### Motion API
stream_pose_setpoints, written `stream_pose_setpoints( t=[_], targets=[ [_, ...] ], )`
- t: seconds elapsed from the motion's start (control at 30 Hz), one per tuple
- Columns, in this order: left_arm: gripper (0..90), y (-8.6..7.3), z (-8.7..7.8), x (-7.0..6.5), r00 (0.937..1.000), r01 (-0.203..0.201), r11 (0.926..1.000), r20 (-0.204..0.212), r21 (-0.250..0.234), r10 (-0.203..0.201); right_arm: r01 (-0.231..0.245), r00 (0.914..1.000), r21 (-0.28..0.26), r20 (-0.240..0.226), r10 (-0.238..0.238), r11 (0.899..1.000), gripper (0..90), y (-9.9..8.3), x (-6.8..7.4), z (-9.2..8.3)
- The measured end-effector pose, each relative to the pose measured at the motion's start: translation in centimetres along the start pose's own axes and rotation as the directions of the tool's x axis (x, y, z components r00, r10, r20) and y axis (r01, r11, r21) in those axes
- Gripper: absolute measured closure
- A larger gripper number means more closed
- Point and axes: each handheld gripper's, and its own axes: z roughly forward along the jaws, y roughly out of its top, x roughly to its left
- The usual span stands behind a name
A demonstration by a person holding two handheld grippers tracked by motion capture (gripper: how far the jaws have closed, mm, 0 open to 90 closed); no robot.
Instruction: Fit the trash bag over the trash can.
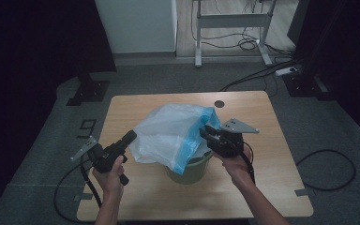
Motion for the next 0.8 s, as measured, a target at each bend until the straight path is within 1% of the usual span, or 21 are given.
stream_pose_setpoints(
  t=[0.03, 0.2, 0.4, 0.5, 0.57, 0.7, 0.8],
  targets=[
    [89.1, 0.0, 0.0, 0.1, 1.0, 0.003, 1.0, -0.001, -0.002, -0.003, -0.005, 0.9999, 0.002, -0.01, 0.005, 1.0, 74.5, 0.0, 0.0, 0.1],
    [89.1, -0.1, -0.1, 0.2, 0.9999, 0.01, 0.9999, -0.001, -0.006, -0.01, -0.028, 0.9986, -0.002, -0.046, 0.028, 1.0, 89.1, 0.1, -0.4, 0.5],
    [89.1, 0.0, -0.1, 0.2, 1.0, 0.008, 0.9999, -0.004, -0.013, -0.008, -0.026, 0.9983, -0.029, -0.054, 0.024, 0.999, 89.5, -0.1, -0.7, 0.0],
    [89.2, 0.1, -0.1, 0.2, 0.9999, 0.004, 0.9997, -0.011, -0.026, -0.004, -0.021, 0.999, -0.043, -0.04, 0.019, 0.999, 89.5, -0.3, -1.0, -0.6],
    [89.3, 0.2, -0.1, 0.2, 0.9999, 0.003, 0.9993, -0.014, -0.036, -0.003, -0.025, 0.9994, -0.057, -0.027, 0.024, 0.998, 89.5, -0.3, -1.4, -1.2],
    [89.4, 0.6, 0.2, 0.2, 0.9998, 0.002, 0.9984, -0.018, -0.057, -0.003, -0.036, 0.9993, -0.082, 0.006, 0.037, 0.996, 89.5, -0.1, -2.7, -2.5],
    [89.4, 1.1, 0.7, 0.2, 0.9999, 0.008, 0.9978, -0.015, -0.065, -0.009, -0.038, 0.9983, -0.105, 0.038, 0.043, 0.994, 89.5, 0.5, -3.7, -3.3]
  ],
)
